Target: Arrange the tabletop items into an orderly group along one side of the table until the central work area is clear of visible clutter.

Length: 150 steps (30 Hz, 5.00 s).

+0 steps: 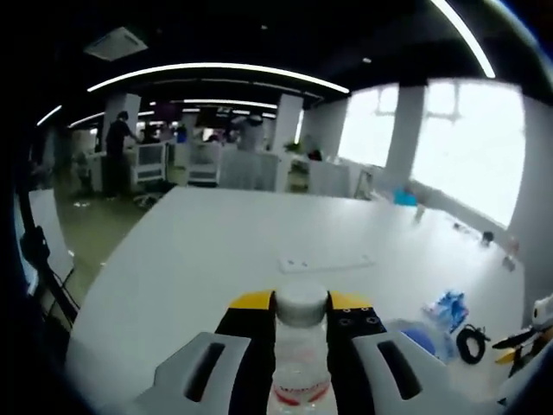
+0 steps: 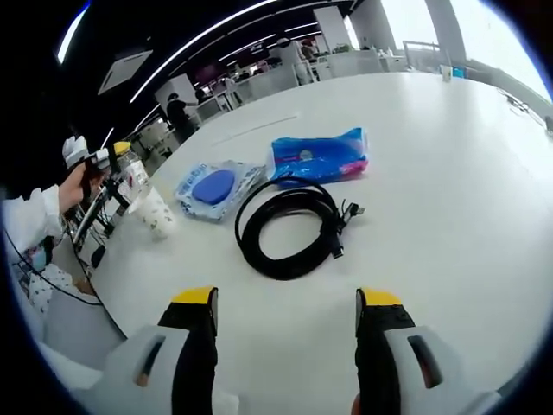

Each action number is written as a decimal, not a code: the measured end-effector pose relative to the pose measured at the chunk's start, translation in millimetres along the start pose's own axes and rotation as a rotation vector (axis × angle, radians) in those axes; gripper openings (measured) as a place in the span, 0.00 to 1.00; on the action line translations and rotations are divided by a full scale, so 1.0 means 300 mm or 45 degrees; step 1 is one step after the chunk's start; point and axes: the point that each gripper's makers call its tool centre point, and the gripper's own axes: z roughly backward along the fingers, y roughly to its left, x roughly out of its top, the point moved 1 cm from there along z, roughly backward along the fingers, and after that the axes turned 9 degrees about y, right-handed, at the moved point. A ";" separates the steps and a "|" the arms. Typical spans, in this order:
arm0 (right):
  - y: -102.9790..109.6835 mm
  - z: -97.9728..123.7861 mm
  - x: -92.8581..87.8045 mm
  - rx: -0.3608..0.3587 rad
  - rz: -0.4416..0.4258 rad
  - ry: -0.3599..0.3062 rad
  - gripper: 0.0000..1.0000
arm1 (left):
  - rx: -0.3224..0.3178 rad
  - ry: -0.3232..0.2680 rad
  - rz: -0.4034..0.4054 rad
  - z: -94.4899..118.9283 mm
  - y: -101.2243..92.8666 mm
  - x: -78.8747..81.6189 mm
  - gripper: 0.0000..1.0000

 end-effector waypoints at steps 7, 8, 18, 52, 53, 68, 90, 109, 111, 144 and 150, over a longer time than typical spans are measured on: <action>0.008 -0.011 -0.008 0.003 0.003 0.010 0.63 | -0.017 -0.004 -0.090 -0.030 0.018 0.020 0.16; 0.010 -0.013 -0.009 0.003 0.004 0.011 0.63 | -0.020 0.001 -0.107 -0.034 0.020 0.017 0.16; 0.023 -0.011 -0.014 0.011 0.004 0.007 0.63 | -0.027 0.006 -0.171 -0.046 0.006 0.001 0.16; 0.021 -0.002 0.000 -0.004 0.009 -0.034 0.62 | -0.051 -0.031 -0.146 -0.017 0.032 -0.042 0.17; 0.021 -0.002 -0.001 -0.005 0.006 -0.034 0.62 | -0.050 -0.032 -0.147 -0.017 0.032 -0.043 0.17; 0.022 -0.006 -0.014 -0.005 0.003 -0.025 0.62 | -0.005 -0.051 -0.139 0.006 0.014 -0.057 0.18; 0.008 0.003 -0.014 -0.015 -0.007 -0.052 0.61 | 0.016 -0.076 -0.142 0.026 -0.010 -0.074 0.18; 0.011 0.005 -0.007 -0.010 -0.005 -0.066 0.61 | 0.052 -0.124 -0.169 0.039 -0.006 -0.044 0.50; 0.015 0.001 -0.005 -0.006 0.001 -0.067 0.61 | 0.056 -0.131 -0.150 0.042 -0.005 -0.042 0.61; 0.065 0.028 0.128 0.013 0.164 -0.143 0.62 | 0.011 0.010 0.003 0.189 -0.045 -0.282 0.96; 0.079 0.025 0.139 0.018 0.232 -0.135 0.63 | -0.011 0.051 -0.008 0.232 -0.067 -0.344 0.97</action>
